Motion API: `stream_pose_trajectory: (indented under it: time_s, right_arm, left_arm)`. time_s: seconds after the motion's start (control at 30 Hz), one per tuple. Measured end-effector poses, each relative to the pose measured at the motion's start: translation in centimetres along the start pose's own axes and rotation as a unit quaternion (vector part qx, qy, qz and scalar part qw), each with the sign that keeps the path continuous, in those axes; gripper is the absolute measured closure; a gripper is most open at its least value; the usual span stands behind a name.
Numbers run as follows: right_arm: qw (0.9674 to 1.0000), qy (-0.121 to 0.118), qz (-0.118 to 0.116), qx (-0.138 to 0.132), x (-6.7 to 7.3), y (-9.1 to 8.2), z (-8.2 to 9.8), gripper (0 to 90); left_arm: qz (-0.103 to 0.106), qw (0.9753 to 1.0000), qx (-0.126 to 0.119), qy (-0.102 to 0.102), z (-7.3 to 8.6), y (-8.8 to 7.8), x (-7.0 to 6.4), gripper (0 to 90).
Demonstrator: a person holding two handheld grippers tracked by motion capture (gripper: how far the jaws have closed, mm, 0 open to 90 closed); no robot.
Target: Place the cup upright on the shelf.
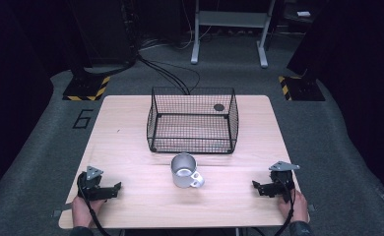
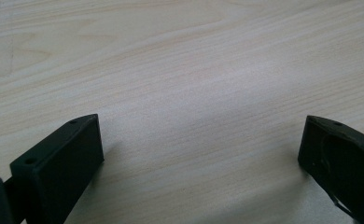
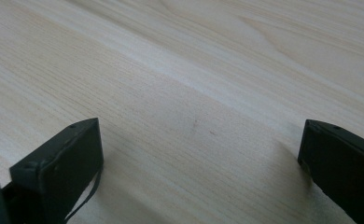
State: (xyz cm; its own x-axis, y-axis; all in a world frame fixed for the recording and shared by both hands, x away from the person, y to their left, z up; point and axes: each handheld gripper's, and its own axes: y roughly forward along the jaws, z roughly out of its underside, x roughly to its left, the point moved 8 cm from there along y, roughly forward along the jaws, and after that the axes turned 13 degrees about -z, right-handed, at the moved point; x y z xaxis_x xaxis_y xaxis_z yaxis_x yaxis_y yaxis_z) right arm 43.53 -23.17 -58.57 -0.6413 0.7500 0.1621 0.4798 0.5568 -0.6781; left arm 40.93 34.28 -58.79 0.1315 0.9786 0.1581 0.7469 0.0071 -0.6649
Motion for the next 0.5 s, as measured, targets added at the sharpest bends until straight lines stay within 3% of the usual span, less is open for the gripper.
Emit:
stream_pose_trajectory:
  time_s: [0.33, 0.5]
  right_arm:
    - [0.9997, -0.018, -0.017, 0.004, -0.08, 0.28, -0.29, 0.0]
    - [0.9995, -0.022, -0.021, 0.006, -0.10, 0.36, -0.37, 0.0]
  left_arm:
    - [0.003, 1.0000, 0.002, -0.001, -0.03, -0.02, 0.00, 0.0]
    - [0.016, 0.9999, 0.003, 0.001, -0.40, -0.61, -0.51, 0.3]
